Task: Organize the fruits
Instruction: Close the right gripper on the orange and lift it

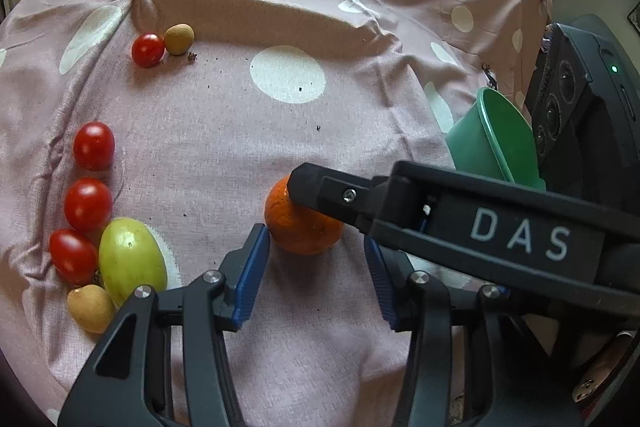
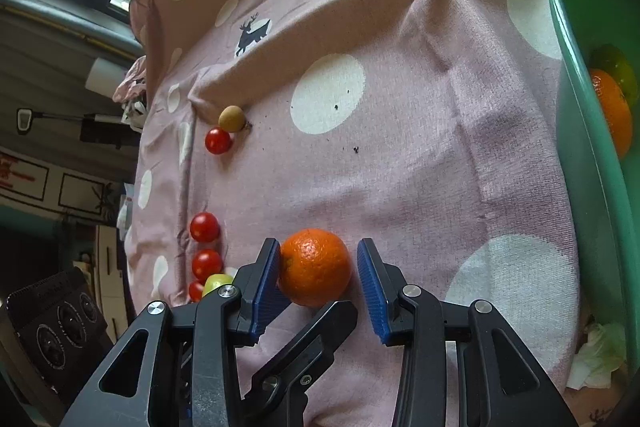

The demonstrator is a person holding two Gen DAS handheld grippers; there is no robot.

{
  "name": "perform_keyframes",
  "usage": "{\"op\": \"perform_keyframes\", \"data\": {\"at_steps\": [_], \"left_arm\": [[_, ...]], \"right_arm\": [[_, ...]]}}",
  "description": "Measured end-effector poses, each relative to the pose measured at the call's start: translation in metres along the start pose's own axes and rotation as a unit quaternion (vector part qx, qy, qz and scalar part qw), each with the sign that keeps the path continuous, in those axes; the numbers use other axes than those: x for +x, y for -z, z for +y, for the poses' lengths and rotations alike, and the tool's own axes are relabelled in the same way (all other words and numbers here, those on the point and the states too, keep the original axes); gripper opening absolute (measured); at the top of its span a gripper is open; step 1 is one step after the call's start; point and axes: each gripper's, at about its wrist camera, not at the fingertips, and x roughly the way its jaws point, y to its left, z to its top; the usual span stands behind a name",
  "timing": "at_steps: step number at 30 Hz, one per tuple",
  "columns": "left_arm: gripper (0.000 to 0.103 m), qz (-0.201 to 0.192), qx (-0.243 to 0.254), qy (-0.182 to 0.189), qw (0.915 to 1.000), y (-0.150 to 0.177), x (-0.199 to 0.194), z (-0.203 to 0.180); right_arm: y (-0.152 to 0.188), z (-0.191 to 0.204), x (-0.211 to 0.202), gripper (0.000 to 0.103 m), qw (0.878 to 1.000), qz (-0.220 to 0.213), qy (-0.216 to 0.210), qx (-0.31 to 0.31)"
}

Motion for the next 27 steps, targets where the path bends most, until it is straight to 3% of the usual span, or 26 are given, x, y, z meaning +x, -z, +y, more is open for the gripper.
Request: {"op": "perform_keyframes", "data": {"at_steps": [7,13,27], "left_arm": [[0.04,0.004,-0.006,-0.007,0.9999,-0.001,0.006,0.004],[0.04,-0.003,-0.002,-0.012,0.9999,-0.001,0.005,0.003],[0.039,-0.087,0.026,-0.013,0.9958,-0.001,-0.045,-0.015]], "right_arm": [[0.0,-0.001,0.002,0.043,1.0,0.004,-0.007,-0.004],[0.001,0.0,0.002,0.043,1.0,-0.001,-0.008,-0.012],[0.011,0.032,-0.039,0.043,0.994,-0.075,-0.027,-0.08]]}}
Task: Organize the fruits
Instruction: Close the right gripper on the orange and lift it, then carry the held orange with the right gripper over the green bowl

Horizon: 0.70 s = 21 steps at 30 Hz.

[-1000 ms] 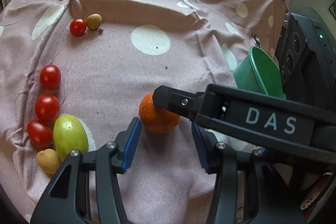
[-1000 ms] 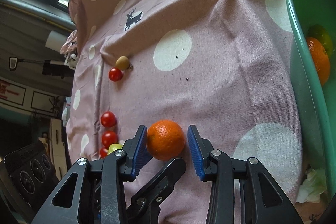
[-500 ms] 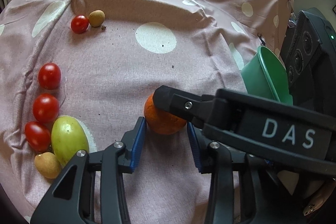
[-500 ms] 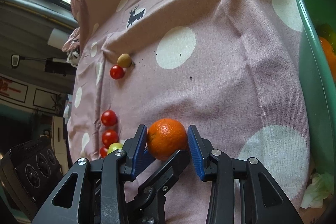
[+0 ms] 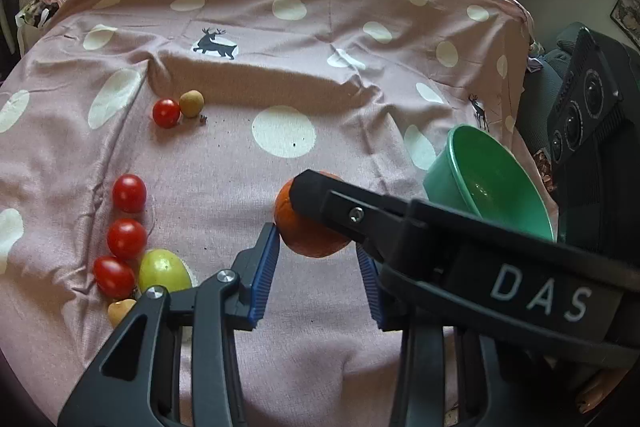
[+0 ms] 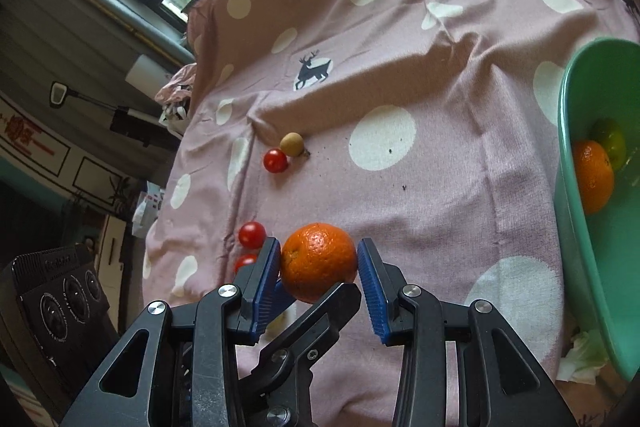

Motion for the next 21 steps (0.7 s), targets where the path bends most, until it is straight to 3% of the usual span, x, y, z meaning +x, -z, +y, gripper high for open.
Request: {"op": "perform_keyframes", "data": {"at_steps": [21], "left_arm": [[0.039,-0.076,0.049,0.007,0.9959,-0.006,-0.041,-0.042]], "right_arm": [[0.005,0.02,-0.061,0.043,0.995,-0.091,-0.01,-0.051]]}}
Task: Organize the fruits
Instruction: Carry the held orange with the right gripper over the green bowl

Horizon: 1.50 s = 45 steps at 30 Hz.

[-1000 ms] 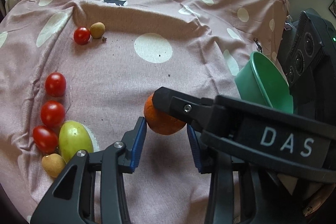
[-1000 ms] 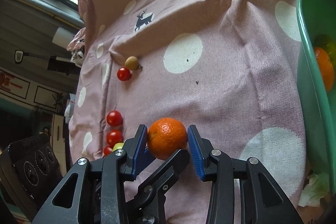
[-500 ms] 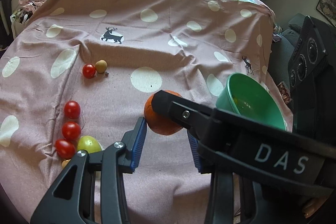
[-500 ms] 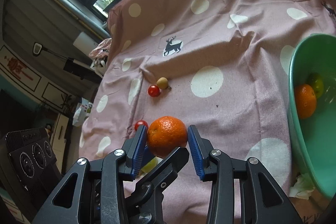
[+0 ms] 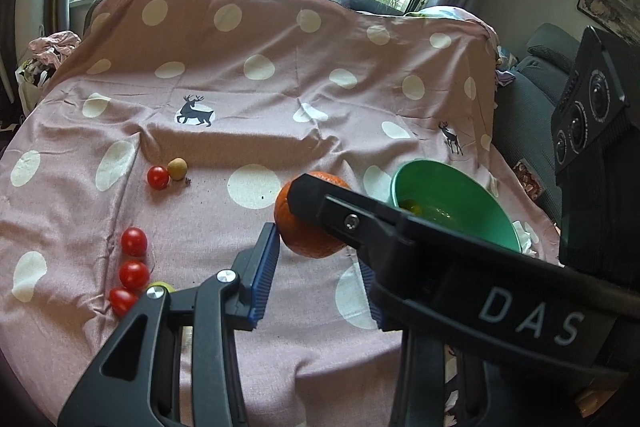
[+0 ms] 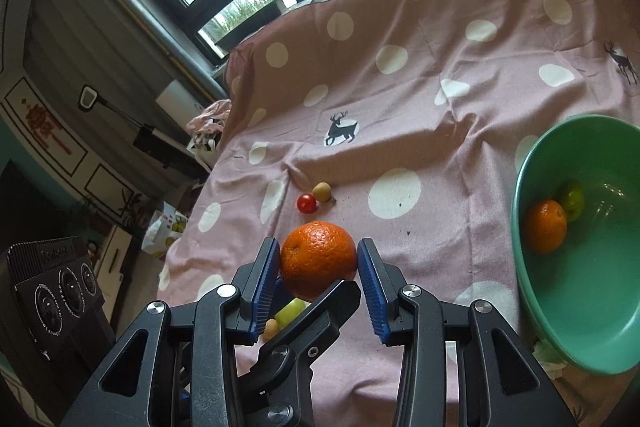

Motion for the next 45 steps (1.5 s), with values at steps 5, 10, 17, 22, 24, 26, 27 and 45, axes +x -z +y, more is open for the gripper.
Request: {"op": "perform_keyframes", "data": {"at_steps": [5,10,17,22,24,26,27,45], "left_arm": [[0.039,-0.01,0.026,0.011,0.9996,-0.007,0.0,-0.021],[0.039,-0.012,0.055,0.023,0.9982,-0.011,0.005,-0.045],[0.039,-0.007,0.081,0.041,0.9958,-0.014,0.017,-0.07],[0.039,0.002,0.094,0.053,0.9942,-0.013,0.026,-0.084],[0.039,0.005,0.1,0.055,0.9935,-0.013,0.029,-0.089],[0.039,0.008,0.105,0.056,0.9929,-0.012,0.033,-0.094],[0.039,0.009,0.106,0.058,0.9927,-0.012,0.034,-0.096],[0.039,0.053,0.122,0.098,0.9862,-0.007,0.065,-0.127]], "right_arm": [[-0.004,-0.007,-0.02,0.043,0.999,-0.032,0.004,0.0],[-0.008,-0.021,-0.037,0.043,0.998,-0.059,0.012,0.01],[-0.01,-0.042,-0.055,0.043,0.995,-0.088,0.03,0.036],[-0.009,-0.057,-0.064,0.043,0.993,-0.096,0.037,0.054],[-0.009,-0.062,-0.068,0.043,0.992,-0.098,0.043,0.06],[-0.008,-0.067,-0.07,0.043,0.992,-0.101,0.046,0.066],[-0.008,-0.069,-0.071,0.043,0.991,-0.102,0.049,0.068],[-0.004,-0.106,-0.084,0.043,0.984,-0.105,0.093,0.114]]}}
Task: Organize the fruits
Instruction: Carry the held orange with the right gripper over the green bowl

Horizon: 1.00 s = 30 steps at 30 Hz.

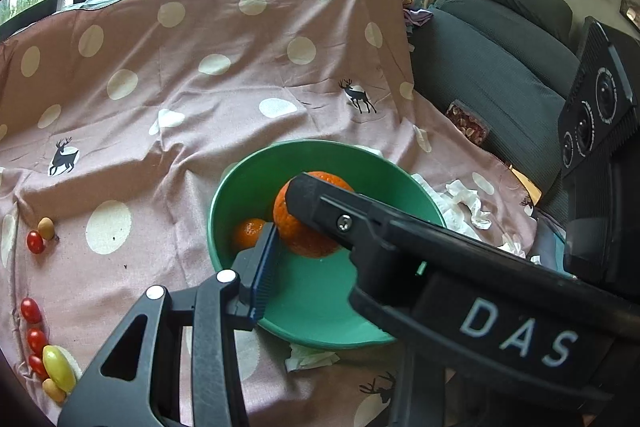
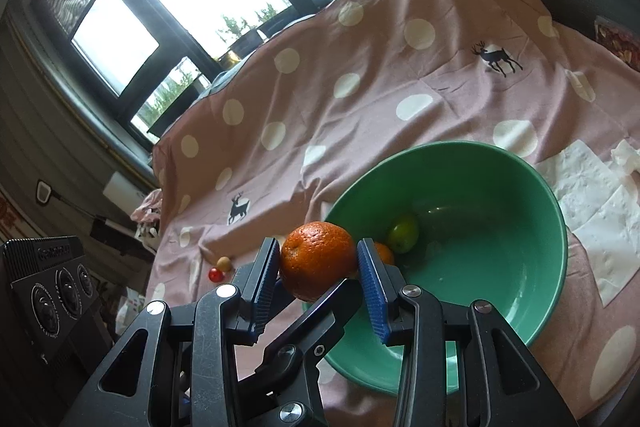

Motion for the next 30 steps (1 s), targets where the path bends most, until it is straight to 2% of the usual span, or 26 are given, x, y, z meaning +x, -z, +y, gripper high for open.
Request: {"op": "perform_keyframes", "data": {"at_steps": [16,30], "left_arm": [[0.039,0.041,0.009,0.029,0.9987,0.0,0.034,-0.014],[0.039,0.066,-0.002,0.053,0.9964,0.004,0.053,-0.014]], "right_arm": [[-0.001,-0.034,0.002,0.043,0.998,0.012,0.039,0.041],[-0.001,-0.048,0.009,0.043,0.996,0.028,0.068,0.056]]}}
